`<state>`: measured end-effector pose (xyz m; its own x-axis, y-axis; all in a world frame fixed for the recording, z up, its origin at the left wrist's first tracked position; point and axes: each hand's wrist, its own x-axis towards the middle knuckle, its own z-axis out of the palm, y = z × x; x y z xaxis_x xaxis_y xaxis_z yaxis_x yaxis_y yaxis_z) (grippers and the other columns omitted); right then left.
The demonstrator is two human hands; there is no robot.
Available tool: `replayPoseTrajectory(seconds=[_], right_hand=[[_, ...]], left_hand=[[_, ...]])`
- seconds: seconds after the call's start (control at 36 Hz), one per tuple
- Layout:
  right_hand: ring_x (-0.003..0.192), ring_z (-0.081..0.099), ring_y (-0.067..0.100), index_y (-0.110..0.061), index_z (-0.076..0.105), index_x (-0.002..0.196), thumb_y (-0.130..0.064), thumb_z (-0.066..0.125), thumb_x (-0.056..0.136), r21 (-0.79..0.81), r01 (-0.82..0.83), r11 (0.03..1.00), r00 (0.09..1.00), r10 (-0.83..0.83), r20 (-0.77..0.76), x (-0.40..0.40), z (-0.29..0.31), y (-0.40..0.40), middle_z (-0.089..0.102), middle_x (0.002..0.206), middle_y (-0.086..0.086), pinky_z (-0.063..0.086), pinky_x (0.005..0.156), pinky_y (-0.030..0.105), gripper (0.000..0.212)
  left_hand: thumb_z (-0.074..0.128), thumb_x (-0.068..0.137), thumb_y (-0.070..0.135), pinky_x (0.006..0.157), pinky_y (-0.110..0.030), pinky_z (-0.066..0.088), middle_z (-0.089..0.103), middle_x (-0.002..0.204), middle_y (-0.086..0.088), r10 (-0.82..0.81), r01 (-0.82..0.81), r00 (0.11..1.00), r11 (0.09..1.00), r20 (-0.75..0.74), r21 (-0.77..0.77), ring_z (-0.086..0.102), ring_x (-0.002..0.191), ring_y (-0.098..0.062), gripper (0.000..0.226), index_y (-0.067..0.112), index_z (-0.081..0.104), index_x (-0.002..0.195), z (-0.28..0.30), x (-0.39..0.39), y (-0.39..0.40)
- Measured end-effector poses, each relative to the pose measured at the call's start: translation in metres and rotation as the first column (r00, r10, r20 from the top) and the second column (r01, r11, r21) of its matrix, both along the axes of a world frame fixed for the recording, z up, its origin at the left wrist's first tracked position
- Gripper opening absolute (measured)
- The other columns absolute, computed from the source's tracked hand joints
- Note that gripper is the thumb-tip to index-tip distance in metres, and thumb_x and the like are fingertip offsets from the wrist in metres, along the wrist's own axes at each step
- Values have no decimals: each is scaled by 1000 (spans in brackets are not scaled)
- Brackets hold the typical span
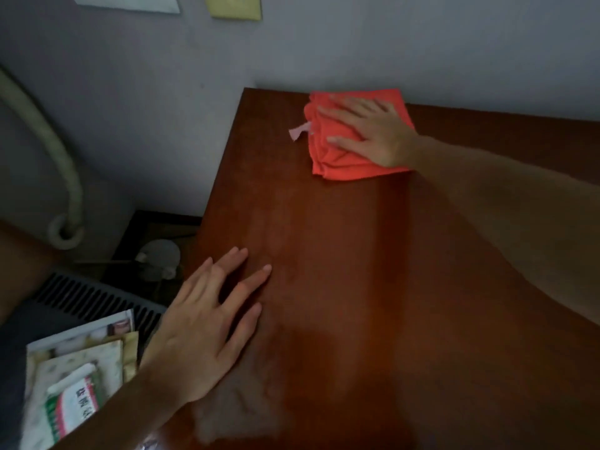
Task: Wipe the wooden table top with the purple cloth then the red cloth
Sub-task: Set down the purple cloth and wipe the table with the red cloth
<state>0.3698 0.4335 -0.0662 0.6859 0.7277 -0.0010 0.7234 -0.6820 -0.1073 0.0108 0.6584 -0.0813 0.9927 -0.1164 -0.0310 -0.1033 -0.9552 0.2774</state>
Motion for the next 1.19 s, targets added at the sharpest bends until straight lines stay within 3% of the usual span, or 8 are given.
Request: replayPoseTrajectory(seconds=[0.44,0.58,0.69,0.81,0.92,1.03,1.14,1.19], right_hand=[[160,9,24,-44,16,163,-78,28,97,100,490,866,872,-485,-74,-45,-11,34,11,174,-2,3,123,65,76],[160,7,25,-45,11,163,-78,24,97,75,490,868,871,-485,-75,-124,-12,36,10,174,-2,0,124,64,75],[160,9,24,-45,11,163,-80,19,94,84,436,896,900,-435,-37,-211,-14,43,12,174,-2,4,124,64,78],[160,9,24,-43,12,164,-79,16,92,57,331,942,944,-329,-36,-310,-14,53,11,174,-2,6,124,65,80],[161,7,23,-39,18,164,-78,26,96,60,178,982,984,-177,-17,-406,-13,54,10,174,-2,9,123,64,78],[161,2,22,-39,13,165,-77,30,97,21,15,1000,1000,-14,-25,-457,-14,47,6,174,-3,13,122,66,80],[161,1,21,-41,10,164,-79,33,95,-29,-128,991,991,127,-38,-441,-10,43,3,175,-4,15,122,66,82],[161,-1,18,-43,12,164,-79,36,95,-54,-261,964,965,259,-50,-417,-8,41,1,175,-6,11,123,63,81]], left_hand=[[29,107,47,127,-37,10,33,159,-3,5,-3,997,1000,77,-23,21,154,-16,50,29,38,153,-4,3,0],[37,105,41,115,-42,34,45,147,-5,71,-46,984,988,166,-149,42,140,-21,46,14,50,141,-4,3,0],[41,103,35,99,-43,39,50,134,-9,287,-199,917,931,277,-305,51,121,-26,38,10,59,126,-3,1,5],[39,100,36,104,-47,41,49,126,-13,493,-330,849,778,193,-535,52,119,-30,43,5,58,123,-9,-8,15],[38,102,35,109,-33,38,46,122,1,473,-327,880,668,42,-669,49,121,-16,43,7,54,131,-15,-41,25],[42,105,32,97,-14,41,62,122,1,441,-337,896,608,-47,-719,56,105,6,33,18,55,132,-13,-71,41],[40,101,41,102,-44,49,67,115,9,370,-310,928,695,-48,-649,60,113,-6,37,28,53,133,-12,-83,59],[38,101,45,101,-48,49,65,115,15,340,-288,940,726,-37,-624,59,117,-9,38,30,52,133,-8,-84,63]])
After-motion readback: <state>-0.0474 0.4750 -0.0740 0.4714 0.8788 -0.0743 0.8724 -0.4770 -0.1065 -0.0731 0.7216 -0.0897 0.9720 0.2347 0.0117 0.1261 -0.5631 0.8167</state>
